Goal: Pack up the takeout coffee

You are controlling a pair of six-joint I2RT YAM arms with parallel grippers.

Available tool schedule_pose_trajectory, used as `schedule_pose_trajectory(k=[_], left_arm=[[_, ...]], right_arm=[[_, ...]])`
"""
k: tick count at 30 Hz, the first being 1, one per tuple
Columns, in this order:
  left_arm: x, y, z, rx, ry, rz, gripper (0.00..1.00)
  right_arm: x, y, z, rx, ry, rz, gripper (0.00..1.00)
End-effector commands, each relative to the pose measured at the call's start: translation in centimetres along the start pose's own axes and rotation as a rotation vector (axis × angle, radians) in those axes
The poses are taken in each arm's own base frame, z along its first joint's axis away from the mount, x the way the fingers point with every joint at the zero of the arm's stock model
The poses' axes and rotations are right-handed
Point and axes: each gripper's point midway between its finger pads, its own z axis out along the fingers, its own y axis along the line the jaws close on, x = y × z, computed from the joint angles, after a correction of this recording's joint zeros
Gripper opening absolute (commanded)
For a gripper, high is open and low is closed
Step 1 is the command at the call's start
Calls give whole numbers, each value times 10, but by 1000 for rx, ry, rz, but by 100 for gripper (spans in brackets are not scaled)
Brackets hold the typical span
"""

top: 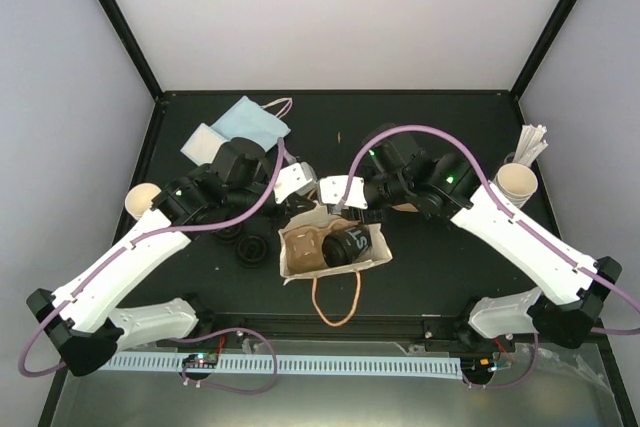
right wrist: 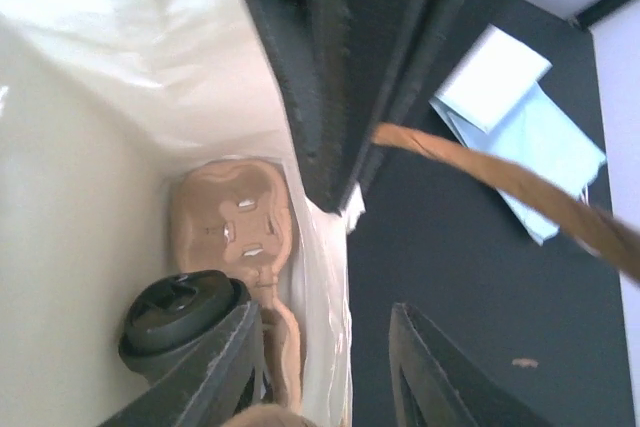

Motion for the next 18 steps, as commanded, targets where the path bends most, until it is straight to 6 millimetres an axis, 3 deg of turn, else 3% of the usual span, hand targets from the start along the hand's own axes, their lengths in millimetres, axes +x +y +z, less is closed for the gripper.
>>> schedule_pose_trajectory(k=[1, 3, 8, 13, 18], left_arm=[[-23, 14, -16, -128, -93, 36, 2], [-29, 18, -19, -154, -116, 38, 2], [-32, 22, -21, -190, -143, 38, 1], [-33, 37, -20, -282, -159, 24, 2], [-42, 50, -24, -364, -192, 15, 2]], right_arm=[[-12, -30, -19, 158, -28, 105, 40], [-16, -31, -26, 180, -56, 149, 45], [-24, -24, -58, 276, -188, 248, 78], [-21, -20, -86, 385, -290, 376, 99], [-9, -10, -94, 398, -310, 526, 100]])
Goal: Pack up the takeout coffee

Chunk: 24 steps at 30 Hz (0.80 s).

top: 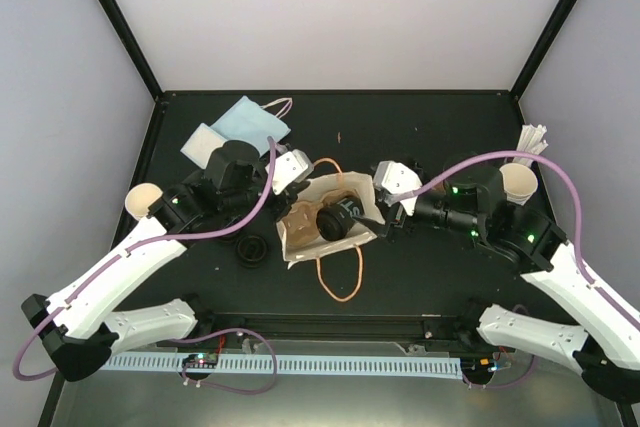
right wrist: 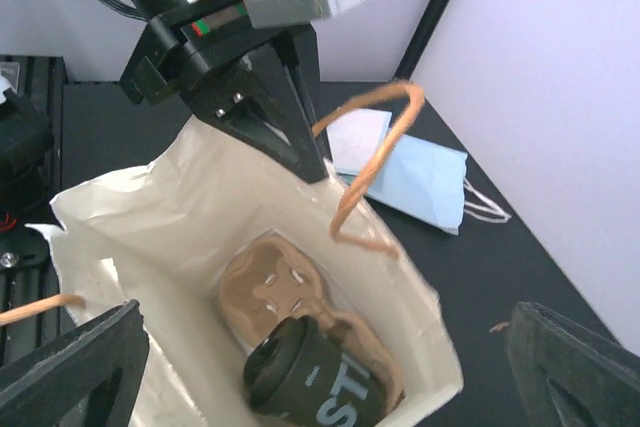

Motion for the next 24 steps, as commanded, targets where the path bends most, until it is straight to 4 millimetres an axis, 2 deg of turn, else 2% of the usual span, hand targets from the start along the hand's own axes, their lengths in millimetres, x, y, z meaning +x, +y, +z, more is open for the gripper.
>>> schedule_pose_trajectory(k=[1, 6, 10, 12, 14, 17, 18, 19, 24], left_arm=[[-28, 16, -6, -106, -110, -4, 2], [-29, 24, -2, -150, -107, -2, 2], [-31, 31, -1, -191, -97, 19, 2], [-32, 35, -2, -210, -96, 32, 2], [-32, 36, -2, -221, -95, 39, 2], [-30, 36, 1, -218, -88, 41, 2], [-29, 36, 2, -217, -86, 40, 2], [-27, 36, 4, -215, -82, 39, 2], [-17, 33, 13, -204, -67, 30, 1]], right_arm=[[6, -7, -3, 61, -12, 203, 100], [25, -5, 6, 64, 47, 393, 100], [47, -38, 8, 282, 142, 590, 100], [50, -42, 6, 312, 173, 588, 100], [48, -35, 8, 266, 175, 568, 97], [51, -24, 16, 206, 168, 568, 72], [52, -22, 19, 191, 173, 572, 58], [54, -18, 23, 169, 179, 574, 50], [54, 2, 40, 41, 182, 597, 14]])
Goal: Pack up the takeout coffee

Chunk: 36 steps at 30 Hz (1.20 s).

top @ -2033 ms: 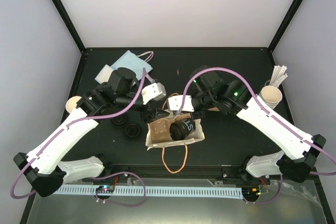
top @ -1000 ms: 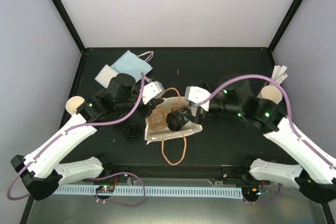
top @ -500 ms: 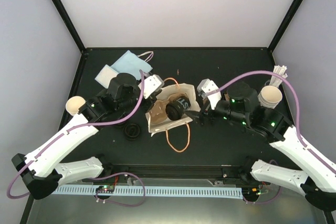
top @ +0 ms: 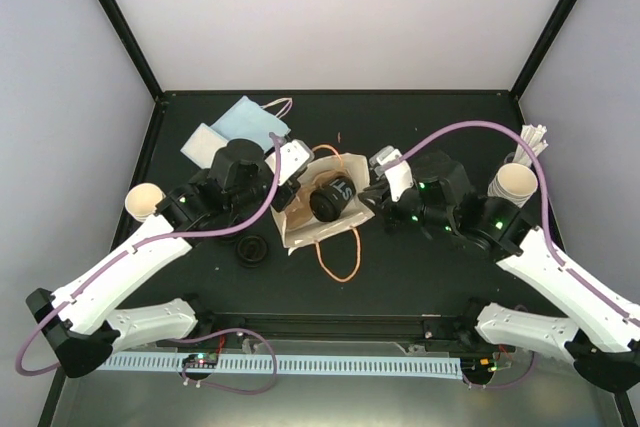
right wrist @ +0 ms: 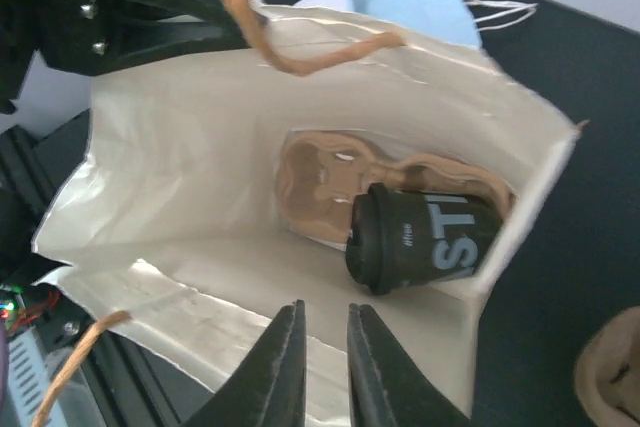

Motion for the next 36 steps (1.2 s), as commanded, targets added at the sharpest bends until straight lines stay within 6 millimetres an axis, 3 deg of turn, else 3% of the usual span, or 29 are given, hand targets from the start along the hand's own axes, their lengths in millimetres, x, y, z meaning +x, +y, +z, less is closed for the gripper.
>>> schedule_pose_trajectory(k=[1, 6, 13, 23, 36], left_arm=[[-3, -2, 8, -9, -27, 6, 2], [0, -6, 10, 4, -18, 6, 1], [2, -14, 10, 26, -16, 1, 2], [6, -30, 11, 82, -8, -20, 2], [18, -60, 2, 192, 24, -36, 2]], right_arm=[[7, 17, 15, -109, 25, 16, 4], [19, 20, 32, -134, 62, 25, 1], [40, 8, 49, -80, 109, 46, 1], [77, 6, 51, -72, 181, 67, 1], [120, 23, 51, -110, 238, 68, 1]])
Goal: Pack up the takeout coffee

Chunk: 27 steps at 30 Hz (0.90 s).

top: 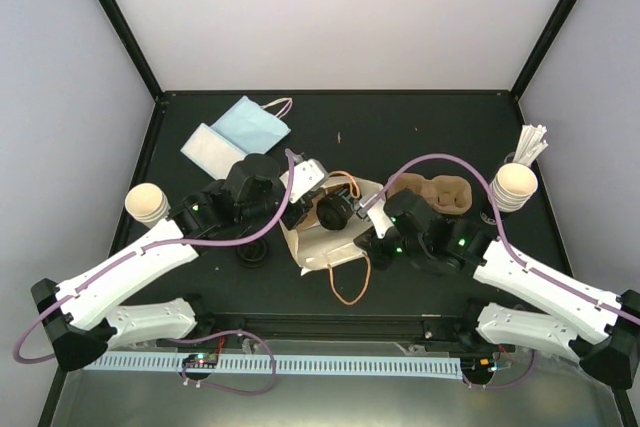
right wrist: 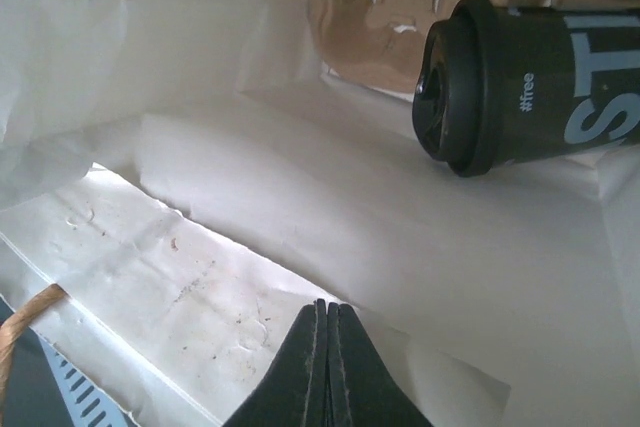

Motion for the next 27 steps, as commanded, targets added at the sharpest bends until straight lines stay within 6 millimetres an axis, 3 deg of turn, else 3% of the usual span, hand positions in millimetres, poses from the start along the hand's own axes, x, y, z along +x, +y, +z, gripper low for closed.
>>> schedule_pose_trajectory(k=[1, 11, 20, 27], left_arm=[[6, -16, -6, 63, 4, -26, 2], [21, -47, -16, 171, 6, -46, 2], [23, -51, -12, 179, 12, -84, 2], [18, -46, -15, 155, -7, -92, 2]], right_arm=[[5, 5, 0, -5, -22, 4, 1], [19, 18, 0, -39, -85, -26, 1], [-6, 24, -17, -46, -214, -89, 1], [-24, 41, -29, -24, -276, -275, 4]])
